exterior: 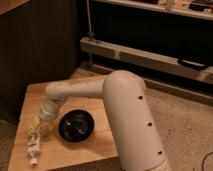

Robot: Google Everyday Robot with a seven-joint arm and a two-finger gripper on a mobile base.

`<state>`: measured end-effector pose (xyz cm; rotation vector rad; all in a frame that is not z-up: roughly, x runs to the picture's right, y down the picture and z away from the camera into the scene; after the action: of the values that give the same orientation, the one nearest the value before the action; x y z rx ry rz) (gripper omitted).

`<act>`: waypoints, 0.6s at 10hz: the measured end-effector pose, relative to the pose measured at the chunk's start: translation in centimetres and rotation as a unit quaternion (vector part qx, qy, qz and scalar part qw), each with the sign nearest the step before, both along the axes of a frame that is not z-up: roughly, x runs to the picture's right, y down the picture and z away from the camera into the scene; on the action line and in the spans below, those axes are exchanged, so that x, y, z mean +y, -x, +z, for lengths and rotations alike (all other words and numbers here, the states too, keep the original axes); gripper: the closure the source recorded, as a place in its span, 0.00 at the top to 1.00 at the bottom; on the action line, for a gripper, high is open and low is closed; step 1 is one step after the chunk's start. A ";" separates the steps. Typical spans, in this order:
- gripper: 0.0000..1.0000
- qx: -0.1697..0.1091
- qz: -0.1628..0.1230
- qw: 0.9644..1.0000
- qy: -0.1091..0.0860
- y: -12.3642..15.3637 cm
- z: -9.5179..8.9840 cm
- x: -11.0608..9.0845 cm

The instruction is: Place the bottle in the ceramic bowl

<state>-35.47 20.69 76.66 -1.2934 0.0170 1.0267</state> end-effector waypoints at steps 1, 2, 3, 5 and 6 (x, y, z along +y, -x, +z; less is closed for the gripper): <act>0.65 0.000 -0.001 1.000 0.001 0.3 0.1 0.4; 0.65 0.000 -0.003 1.000 0.003 0.5 0.1 0.8; 0.65 0.000 -0.007 1.000 0.007 1.0 0.2 1.4; 0.65 0.003 -0.012 1.000 0.012 1.4 0.6 2.2; 0.65 0.004 -0.017 1.000 0.015 1.8 0.7 2.6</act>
<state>-37.26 23.33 77.39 -1.3129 0.0597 1.0065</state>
